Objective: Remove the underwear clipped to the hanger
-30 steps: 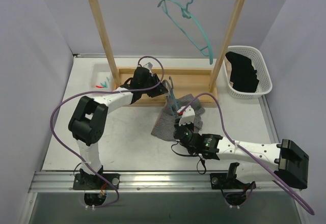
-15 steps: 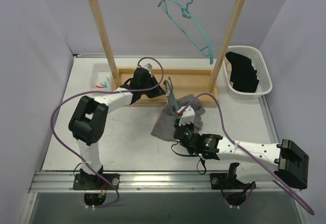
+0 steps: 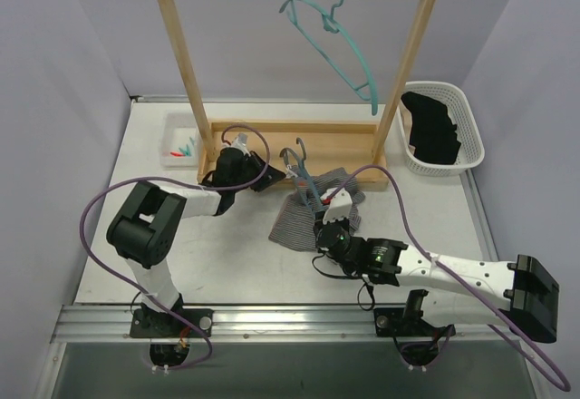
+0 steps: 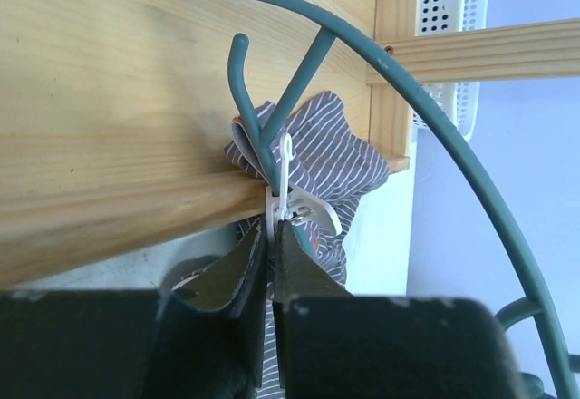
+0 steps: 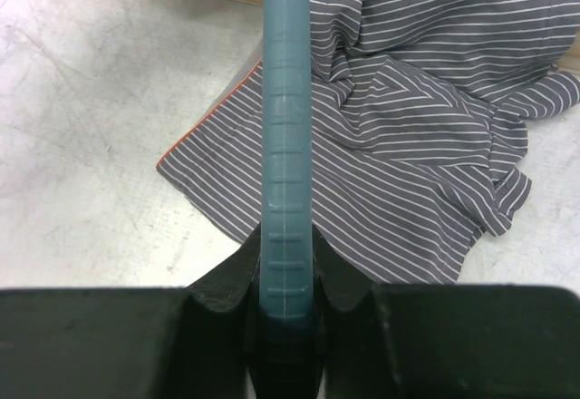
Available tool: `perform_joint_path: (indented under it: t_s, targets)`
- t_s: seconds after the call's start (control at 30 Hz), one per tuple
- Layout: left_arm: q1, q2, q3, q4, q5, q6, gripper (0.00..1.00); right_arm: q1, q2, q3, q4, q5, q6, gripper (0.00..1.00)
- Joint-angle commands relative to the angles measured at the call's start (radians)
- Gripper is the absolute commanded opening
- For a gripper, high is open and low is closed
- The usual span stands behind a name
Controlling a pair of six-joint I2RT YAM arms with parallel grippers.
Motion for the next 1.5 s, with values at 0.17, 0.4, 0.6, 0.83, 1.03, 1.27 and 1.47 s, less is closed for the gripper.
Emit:
perform_joint_path:
  t_s: [0.17, 0.4, 0.6, 0.83, 1.03, 1.27, 1.47]
  targets:
    - [-0.021, -0.034, -0.165, 0.44, 0.125, -0.169, 0.02, -0.014, -0.069, 0.016, 0.059, 0.025, -0.017, 0.0]
    - [-0.022, -0.005, -0.283, 0.698, 0.095, -0.267, 0.03, -0.014, -0.06, 0.008, 0.062, 0.016, -0.006, 0.0]
    - [-0.022, -0.104, -0.266, 0.553, 0.081, -0.203, 0.43, -0.016, -0.042, 0.008, 0.067, 0.0, -0.025, 0.0]
    - [-0.019, -0.215, -0.245, 0.311, 0.038, -0.128, 0.94, -0.013, -0.016, 0.007, 0.068, -0.023, -0.04, 0.0]
    - [-0.018, -0.276, -0.142, -0.033, -0.022, -0.007, 0.94, -0.008, -0.007, -0.001, 0.068, -0.032, -0.043, 0.0]
    - [0.016, -0.233, -0.018, -0.219, -0.033, 0.059, 0.94, 0.0, 0.004, 0.004, 0.07, -0.043, -0.051, 0.0]
    - [0.041, -0.175, 0.074, -0.315, 0.009, 0.092, 0.94, 0.006, 0.003, 0.004, 0.071, -0.044, -0.055, 0.0]
